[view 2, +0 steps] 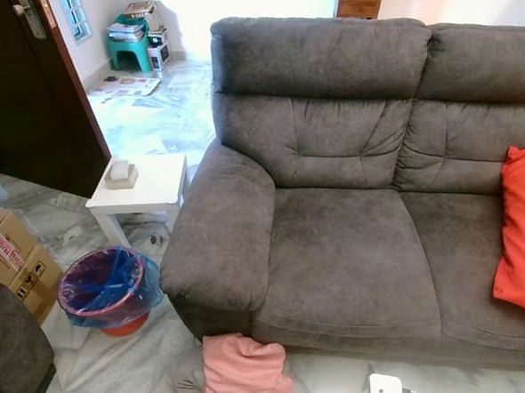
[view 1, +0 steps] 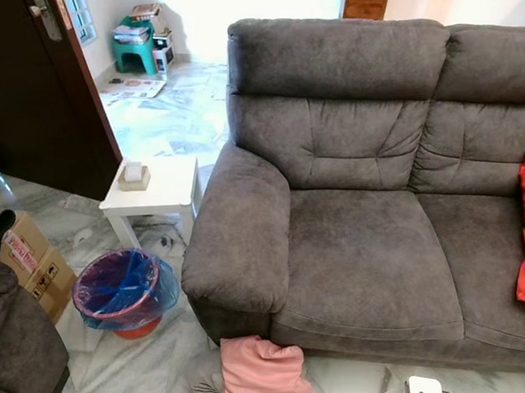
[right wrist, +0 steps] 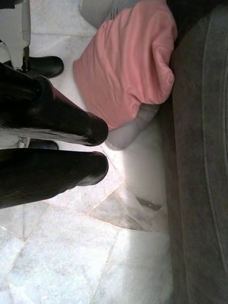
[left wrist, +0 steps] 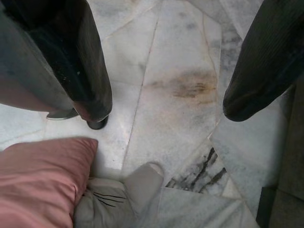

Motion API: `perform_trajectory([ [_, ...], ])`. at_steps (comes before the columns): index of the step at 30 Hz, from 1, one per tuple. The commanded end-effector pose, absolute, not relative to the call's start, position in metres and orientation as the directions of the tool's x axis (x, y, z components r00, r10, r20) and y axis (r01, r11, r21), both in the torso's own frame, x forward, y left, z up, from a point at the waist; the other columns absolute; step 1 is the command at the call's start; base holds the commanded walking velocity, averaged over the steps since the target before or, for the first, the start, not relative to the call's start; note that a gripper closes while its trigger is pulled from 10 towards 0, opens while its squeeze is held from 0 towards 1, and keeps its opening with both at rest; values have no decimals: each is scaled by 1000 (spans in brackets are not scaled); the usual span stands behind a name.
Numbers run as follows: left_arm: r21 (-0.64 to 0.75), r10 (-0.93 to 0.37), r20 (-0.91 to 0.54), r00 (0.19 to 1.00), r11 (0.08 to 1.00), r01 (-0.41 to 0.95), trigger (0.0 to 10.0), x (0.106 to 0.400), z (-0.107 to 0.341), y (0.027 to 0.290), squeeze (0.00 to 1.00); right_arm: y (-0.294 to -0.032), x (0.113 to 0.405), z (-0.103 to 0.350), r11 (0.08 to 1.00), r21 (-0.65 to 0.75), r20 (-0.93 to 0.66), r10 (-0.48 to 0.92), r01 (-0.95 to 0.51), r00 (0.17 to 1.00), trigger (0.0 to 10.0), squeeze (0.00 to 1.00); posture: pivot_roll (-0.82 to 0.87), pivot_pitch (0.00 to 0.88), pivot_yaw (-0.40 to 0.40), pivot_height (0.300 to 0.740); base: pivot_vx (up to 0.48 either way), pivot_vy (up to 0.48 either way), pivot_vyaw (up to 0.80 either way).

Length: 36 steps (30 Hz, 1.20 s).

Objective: Move the pillow to the sofa from floor

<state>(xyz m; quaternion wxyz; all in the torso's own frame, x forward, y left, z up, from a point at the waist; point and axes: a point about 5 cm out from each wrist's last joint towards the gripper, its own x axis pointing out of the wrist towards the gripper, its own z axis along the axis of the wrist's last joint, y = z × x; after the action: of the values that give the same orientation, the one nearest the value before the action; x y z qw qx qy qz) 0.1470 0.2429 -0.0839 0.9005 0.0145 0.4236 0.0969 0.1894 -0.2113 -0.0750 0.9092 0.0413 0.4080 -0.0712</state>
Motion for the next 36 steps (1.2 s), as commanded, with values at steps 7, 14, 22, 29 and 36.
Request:
perform_trajectory([
  [7,100,188,-758,624,980,-173,10000,146,-85,238,0,-233,194,-68,965,-31,-731,-200,262,652,10000,0,115,79,-37,740,0,0,0],
  [14,97,190,-757,626,979,-180,10000,146,-85,239,0,-272,204,-49,927,-162,-645,-358,337,675,10000,0,116,81,-40,740,0,0,0],
  [22,105,188,-761,621,980,-169,10000,141,-86,242,0,-317,182,-41,879,-305,-621,-476,367,623,10000,0,100,67,-31,740,0,0,0],
  [29,125,196,-763,616,980,-157,10000,134,-85,252,0,-338,119,-57,851,-382,-704,-521,362,483,10000,0,89,57,-16,740,0,0,0],
  [36,137,204,-755,623,979,-153,10000,134,-82,259,0,-334,92,-66,869,-350,-747,-484,348,457,10000,0,84,63,-12,740,0,0,0],
])
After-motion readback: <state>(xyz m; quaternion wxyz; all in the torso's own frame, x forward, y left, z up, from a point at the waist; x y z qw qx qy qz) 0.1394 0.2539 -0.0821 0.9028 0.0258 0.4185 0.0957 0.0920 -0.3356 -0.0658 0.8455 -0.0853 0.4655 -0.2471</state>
